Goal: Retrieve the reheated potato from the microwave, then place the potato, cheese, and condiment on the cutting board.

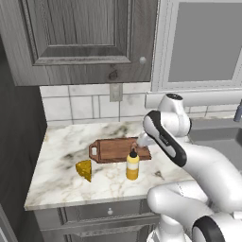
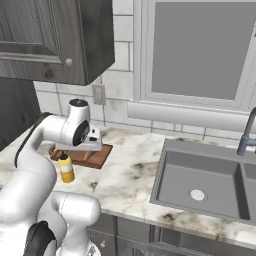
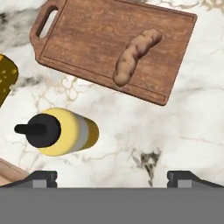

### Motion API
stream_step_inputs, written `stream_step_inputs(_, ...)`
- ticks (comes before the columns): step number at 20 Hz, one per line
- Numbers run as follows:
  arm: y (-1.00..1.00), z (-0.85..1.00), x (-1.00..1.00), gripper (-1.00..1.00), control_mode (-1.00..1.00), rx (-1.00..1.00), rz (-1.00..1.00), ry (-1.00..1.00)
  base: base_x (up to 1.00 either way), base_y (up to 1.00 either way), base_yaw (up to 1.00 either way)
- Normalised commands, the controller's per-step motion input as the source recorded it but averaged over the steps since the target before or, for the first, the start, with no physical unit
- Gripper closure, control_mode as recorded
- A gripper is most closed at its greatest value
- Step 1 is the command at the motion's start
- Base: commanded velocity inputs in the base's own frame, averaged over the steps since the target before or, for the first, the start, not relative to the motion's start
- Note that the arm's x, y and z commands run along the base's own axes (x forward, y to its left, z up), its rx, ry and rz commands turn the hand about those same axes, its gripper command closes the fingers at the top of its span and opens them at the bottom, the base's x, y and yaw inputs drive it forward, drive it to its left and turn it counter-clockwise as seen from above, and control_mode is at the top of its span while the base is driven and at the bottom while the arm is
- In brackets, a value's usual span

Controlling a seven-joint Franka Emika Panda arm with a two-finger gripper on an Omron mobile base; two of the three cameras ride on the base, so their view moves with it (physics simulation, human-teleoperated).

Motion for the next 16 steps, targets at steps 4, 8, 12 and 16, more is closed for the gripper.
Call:
stream_step_inputs(4,0.28,0.16,-0.25,-1.0,-1.0,0.0,0.02,0.0,0.0,0.0,0.0)
stream_step_inputs(8,0.24,0.23,-0.17,-1.0,-1.0,0.0,0.0,0.0,0.0,0.0,0.0)
stream_step_inputs(12,0.24,0.11,-0.16,-1.0,-1.0,0.0,0.0,0.0,0.0,0.0,0.0)
stream_step_inputs(16,0.29,0.01,-0.11,-1.0,-1.0,0.0,0.0,0.0,0.0,0.0,0.0)
